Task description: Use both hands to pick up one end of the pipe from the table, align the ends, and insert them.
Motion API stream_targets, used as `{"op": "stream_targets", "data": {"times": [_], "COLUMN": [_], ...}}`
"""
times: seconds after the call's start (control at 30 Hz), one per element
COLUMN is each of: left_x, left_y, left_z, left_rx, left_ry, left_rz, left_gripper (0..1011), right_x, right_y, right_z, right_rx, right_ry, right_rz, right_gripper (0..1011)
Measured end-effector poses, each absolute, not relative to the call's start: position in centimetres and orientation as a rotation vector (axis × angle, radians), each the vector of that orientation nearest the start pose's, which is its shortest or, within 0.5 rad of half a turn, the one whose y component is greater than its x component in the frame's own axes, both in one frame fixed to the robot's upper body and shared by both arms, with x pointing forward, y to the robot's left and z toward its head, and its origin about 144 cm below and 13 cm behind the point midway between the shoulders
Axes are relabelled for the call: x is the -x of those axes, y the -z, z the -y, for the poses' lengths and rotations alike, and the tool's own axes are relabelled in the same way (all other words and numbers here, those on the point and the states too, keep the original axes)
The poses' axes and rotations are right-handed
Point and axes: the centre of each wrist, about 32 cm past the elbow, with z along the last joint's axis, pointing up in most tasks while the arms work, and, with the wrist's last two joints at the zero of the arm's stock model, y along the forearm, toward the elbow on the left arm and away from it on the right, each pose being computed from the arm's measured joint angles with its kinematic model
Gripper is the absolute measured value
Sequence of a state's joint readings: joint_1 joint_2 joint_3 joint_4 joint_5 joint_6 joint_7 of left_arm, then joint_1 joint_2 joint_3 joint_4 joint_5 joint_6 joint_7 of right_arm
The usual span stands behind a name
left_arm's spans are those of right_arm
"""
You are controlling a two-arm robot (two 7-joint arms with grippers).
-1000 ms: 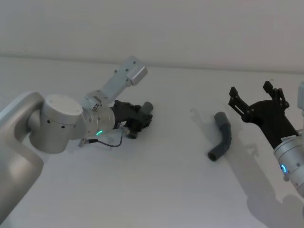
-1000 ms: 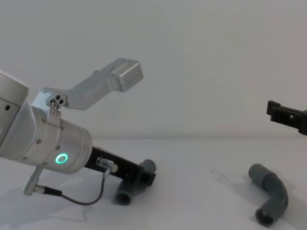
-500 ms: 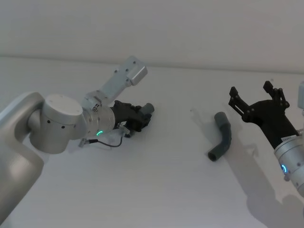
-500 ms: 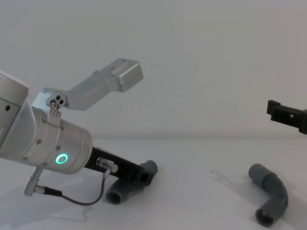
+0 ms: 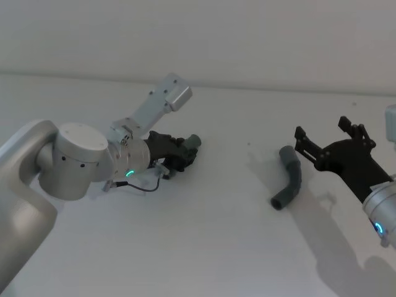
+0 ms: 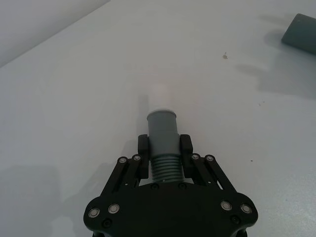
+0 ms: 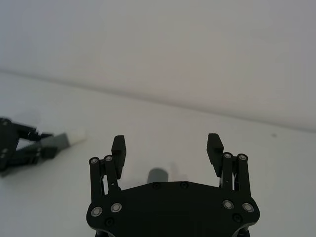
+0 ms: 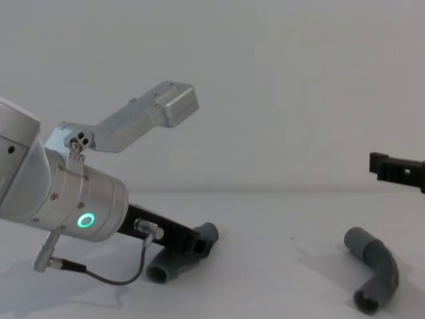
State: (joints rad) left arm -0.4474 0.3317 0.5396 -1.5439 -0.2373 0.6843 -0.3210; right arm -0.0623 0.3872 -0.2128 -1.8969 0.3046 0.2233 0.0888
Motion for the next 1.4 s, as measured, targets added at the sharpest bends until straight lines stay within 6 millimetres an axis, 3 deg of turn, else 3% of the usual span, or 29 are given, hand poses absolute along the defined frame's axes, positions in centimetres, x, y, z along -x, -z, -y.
{"op": "stream_targets", "data": {"times": [0.27,0.57,1.03,1.4], "left_x": [-53.4,-53.4,-53.4,-53.4], "left_y": [-124.5,-124.5,-124.5,-124.5], "left_z": [-17.0,-17.0,-17.0,-17.0], "left_rx": [-0.544,-0.544,-0.543,-0.543], "left_ry": [-0.838,-0.838,-0.839,-0.839], "left_rz": [-0.124,-0.123,-0.123,-0.123], "left_gripper": [364,364,364,364], "right_x": [-40.7,-40.1,-41.0,-42.2], "right_y": [-122.6,-123.0,-122.9,-122.4], "right_z": [23.9,23.0,21.2,20.9], "right_rx": [0.176,0.234,0.307,0.337], "right_ry": [1.140,1.122,1.159,1.209], "right_rz": [-0.032,-0.067,-0.117,-0.203], "right_gripper": [996,996,996,996]}}
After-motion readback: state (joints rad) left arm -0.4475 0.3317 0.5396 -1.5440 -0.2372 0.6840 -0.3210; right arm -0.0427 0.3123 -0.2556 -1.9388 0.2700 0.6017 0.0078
